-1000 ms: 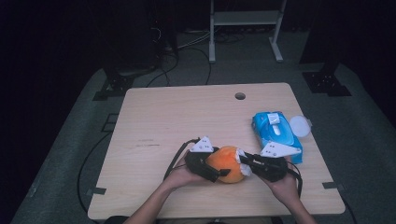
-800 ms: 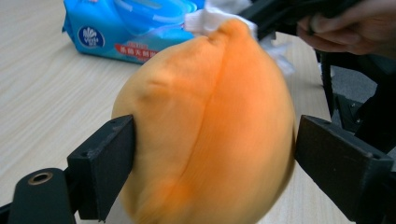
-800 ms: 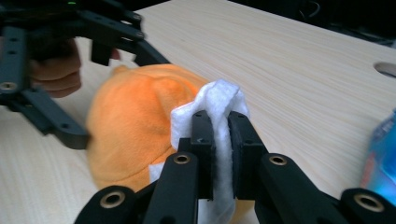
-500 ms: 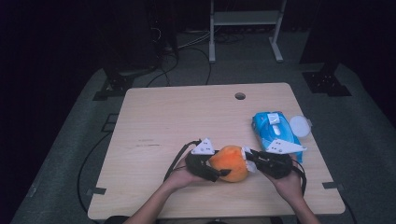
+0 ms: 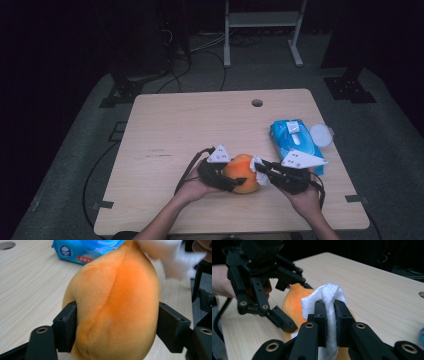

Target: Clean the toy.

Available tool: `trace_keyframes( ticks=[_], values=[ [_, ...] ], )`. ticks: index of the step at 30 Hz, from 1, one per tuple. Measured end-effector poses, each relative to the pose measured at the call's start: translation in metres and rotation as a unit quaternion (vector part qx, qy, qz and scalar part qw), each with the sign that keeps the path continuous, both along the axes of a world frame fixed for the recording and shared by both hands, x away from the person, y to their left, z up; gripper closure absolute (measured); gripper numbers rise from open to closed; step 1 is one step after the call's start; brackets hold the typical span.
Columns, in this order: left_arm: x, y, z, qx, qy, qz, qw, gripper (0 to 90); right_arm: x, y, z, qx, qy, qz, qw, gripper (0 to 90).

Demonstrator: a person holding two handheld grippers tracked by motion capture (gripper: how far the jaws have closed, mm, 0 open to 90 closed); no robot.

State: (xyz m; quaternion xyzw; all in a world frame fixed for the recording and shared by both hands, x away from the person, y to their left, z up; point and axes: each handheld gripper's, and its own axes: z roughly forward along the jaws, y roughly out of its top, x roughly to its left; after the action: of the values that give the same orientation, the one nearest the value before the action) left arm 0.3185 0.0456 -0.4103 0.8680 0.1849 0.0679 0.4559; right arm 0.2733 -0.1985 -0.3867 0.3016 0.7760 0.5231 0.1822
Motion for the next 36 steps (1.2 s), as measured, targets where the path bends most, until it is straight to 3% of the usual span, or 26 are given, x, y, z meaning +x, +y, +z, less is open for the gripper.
trace_keyframes(
  ticks=[2, 5, 6, 9, 13, 15, 17, 19, 22, 24, 27, 29, 32, 36],
  values=[
    [-0.002, -0.001, 0.000, 0.005, -0.005, -0.012, 0.9999, 20.3, 0.000, 0.006, -0.004, -0.029, -0.006, -0.003, 0.9996, 81.1],
    [0.000, 0.005, -0.001, -0.015, 0.006, -0.046, 0.9988, 19.1, 0.002, -0.001, -0.006, -0.033, -0.004, -0.013, 0.9994, 81.0],
    [0.001, 0.006, -0.001, -0.027, 0.007, -0.047, 0.9985, 18.5, 0.003, -0.003, -0.007, -0.033, -0.001, -0.017, 0.9993, 81.0],
    [0.003, 0.005, -0.003, -0.028, -0.013, -0.029, 0.9991, 11.6, 0.006, -0.012, -0.009, -0.020, 0.015, -0.017, 0.9996, 80.9],
    [0.006, -0.002, -0.015, -0.025, -0.006, -0.028, 0.9993, 7.0, 0.008, -0.013, -0.010, -0.017, 0.019, -0.013, 0.9996, 80.8],
    [0.003, -0.006, -0.020, -0.027, -0.024, -0.025, 0.9991, 10.3, 0.009, -0.012, -0.011, -0.019, 0.021, -0.014, 0.9995, 80.9],
    [-0.001, -0.005, -0.018, -0.029, -0.041, -0.016, 0.9986, 25.0, 0.011, -0.013, -0.012, -0.021, 0.022, -0.019, 0.9994, 80.9],
    [-0.004, -0.003, -0.011, -0.025, -0.049, -0.019, 0.9983, 34.0, 0.011, -0.015, -0.010, -0.013, 0.022, -0.019, 0.9995, 81.1],
    [-0.007, -0.001, 0.001, -0.019, -0.054, -0.025, 0.9980, 35.8, 0.004, -0.012, -0.002, -0.001, 0.013, -0.008, 0.9999, 81.1],
    [-0.010, -0.006, -0.001, -0.001, -0.066, -0.022, 0.9976, 35.4, 0.000, -0.004, 0.001, 0.014, 0.012, 0.015, 0.9997, 81.1],
    [-0.014, -0.015, -0.012, 0.012, -0.077, -0.033, 0.9965, 32.6, -0.009, 0.021, 0.001, -0.017, 0.000, 0.051, 0.9985, 81.1],
    [-0.014, -0.014, -0.013, 0.012, -0.078, -0.031, 0.9964, 31.9, -0.012, 0.026, 0.000, -0.042, -0.017, 0.044, 0.9980, 81.0],
    [-0.012, -0.010, -0.015, -0.001, -0.068, -0.029, 0.9972, 31.6, -0.005, 0.012, 0.000, -0.043, -0.018, 0.013, 0.9988, 81.1],
    [-0.010, -0.010, -0.018, -0.009, -0.063, -0.025, 0.9976, 28.9, 0.009, -0.017, -0.010, -0.036, 0.011, -0.031, 0.9988, 81.1]
  ],
)
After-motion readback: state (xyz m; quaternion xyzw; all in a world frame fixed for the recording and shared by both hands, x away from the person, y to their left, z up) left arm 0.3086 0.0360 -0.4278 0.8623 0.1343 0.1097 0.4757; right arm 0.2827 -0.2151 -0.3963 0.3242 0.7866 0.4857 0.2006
